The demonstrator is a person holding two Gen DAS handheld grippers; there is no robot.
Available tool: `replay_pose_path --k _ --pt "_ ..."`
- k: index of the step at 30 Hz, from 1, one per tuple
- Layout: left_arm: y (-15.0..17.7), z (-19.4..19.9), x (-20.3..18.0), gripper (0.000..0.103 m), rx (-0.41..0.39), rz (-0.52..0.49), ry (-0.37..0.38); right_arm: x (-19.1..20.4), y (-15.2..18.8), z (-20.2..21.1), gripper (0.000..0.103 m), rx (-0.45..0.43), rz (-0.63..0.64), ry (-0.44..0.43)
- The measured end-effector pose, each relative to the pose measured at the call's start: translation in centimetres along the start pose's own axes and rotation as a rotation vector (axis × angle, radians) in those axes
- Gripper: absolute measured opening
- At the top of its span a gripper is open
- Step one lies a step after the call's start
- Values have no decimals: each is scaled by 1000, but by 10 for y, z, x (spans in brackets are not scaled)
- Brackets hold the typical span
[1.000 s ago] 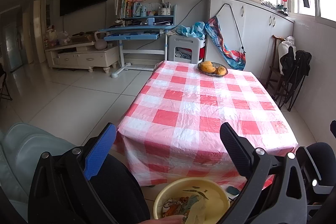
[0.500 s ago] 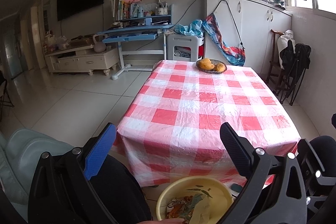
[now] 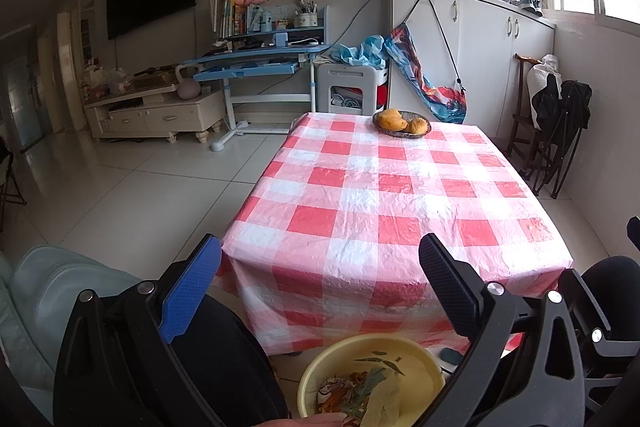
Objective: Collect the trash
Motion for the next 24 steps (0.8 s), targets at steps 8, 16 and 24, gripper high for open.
replay_pose_path --k 8,16,24 --pt "1 -1 0 96 1 -1 0 1 1 -1 95 5 0 -2" --pt "1 -1 0 96 1 -3 -1 1 0 -1 95 5 0 -2" --pt "0 -1 0 96 1 -3 -1 1 0 -1 95 5 0 -2"
Point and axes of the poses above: each gripper's, at about its wrist camera, not at the fingertips, and z roughly against the way its jaws point, x to its left, y to its underside, the point moved 9 cm from there along -z, roughly the way its jaws point, and after that the axes turned 2 degrees about y, right-handed, at the moved point
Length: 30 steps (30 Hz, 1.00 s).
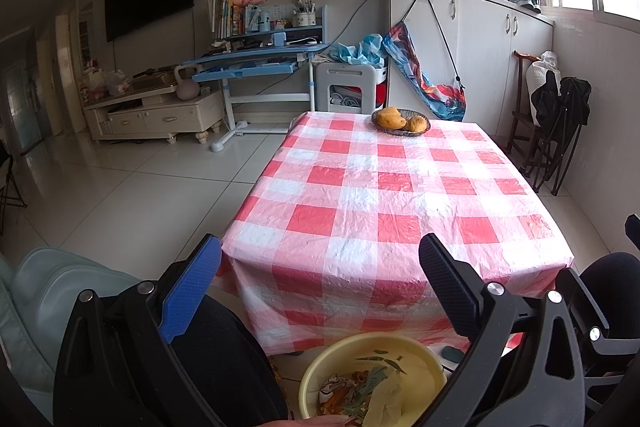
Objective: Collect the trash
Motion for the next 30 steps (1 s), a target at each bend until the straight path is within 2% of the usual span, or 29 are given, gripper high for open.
replay_pose_path --k 30 --pt "2 0 -2 96 3 -8 3 1 3 0 95 3 3 -1"
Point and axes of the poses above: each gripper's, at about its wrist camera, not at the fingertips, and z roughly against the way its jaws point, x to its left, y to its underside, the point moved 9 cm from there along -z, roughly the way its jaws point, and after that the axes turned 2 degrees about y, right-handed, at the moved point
